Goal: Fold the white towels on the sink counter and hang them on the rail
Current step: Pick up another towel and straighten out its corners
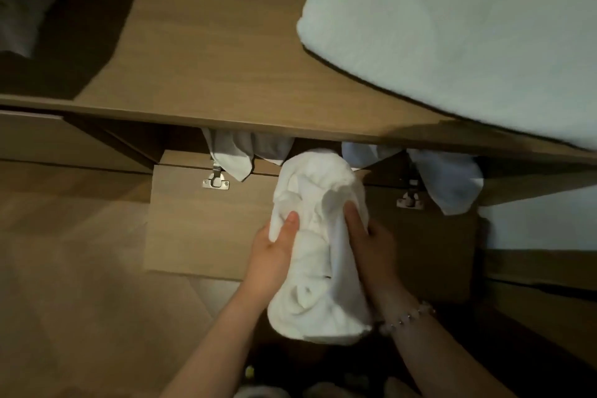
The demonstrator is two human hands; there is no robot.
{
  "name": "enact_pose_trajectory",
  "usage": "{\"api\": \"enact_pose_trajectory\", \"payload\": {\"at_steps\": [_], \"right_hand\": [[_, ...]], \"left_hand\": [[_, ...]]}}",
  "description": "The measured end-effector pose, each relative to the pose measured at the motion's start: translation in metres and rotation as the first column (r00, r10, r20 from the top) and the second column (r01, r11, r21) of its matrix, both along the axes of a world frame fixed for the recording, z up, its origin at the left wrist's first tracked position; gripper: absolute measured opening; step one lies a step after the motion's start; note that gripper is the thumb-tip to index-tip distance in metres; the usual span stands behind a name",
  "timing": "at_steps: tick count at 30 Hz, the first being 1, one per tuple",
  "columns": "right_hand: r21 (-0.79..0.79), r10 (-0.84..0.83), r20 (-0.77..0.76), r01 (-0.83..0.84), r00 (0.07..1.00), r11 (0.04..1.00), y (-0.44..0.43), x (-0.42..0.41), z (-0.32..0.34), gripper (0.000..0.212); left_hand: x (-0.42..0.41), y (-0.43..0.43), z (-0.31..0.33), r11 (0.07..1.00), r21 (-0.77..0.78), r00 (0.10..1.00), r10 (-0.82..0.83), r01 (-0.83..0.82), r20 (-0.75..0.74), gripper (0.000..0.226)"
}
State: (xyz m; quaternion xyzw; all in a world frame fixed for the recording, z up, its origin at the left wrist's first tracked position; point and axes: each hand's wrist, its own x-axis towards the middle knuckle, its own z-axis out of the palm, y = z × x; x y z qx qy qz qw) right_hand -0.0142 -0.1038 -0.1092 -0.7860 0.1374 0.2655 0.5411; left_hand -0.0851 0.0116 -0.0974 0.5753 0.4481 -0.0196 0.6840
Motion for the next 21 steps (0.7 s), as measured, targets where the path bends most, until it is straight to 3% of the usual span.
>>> {"api": "enact_pose_trajectory", "payload": {"at_steps": [3,6,11,17,21], "right_hand": [[-0.053,0.036,0.004,-0.036,0.999,0.998,-0.006,-0.018,0.089,0.047],[-0.035,0.038,-0.043,-0.04,0.998,0.999,-0.012,-0.036,0.186,0.038],[-0.068,0.026,-0.098,-0.033,0.995,0.997,-0.005,-0.041,0.341,0.031],[0.075,0.116,0.125,-0.126,0.985,0.989,0.035,-0.012,0.509,0.021],[0.158,0.13,0.254,-0.173,0.958,0.972,0.063,-0.005,0.574,0.029]], "left_hand": [[-0.022,-0.01,0.086,0.994,-0.098,0.997,0.045,-0.051,-0.057,0.024],[-0.04,-0.017,0.185,0.976,-0.183,0.99,0.101,-0.118,-0.097,0.016],[-0.047,-0.008,0.345,0.972,-0.176,0.987,0.15,-0.158,-0.054,0.013],[-0.025,0.021,0.497,0.988,-0.013,0.97,0.154,-0.155,0.189,0.008],[-0.022,0.039,0.563,0.965,0.065,0.927,0.223,-0.253,0.302,0.025]]}}
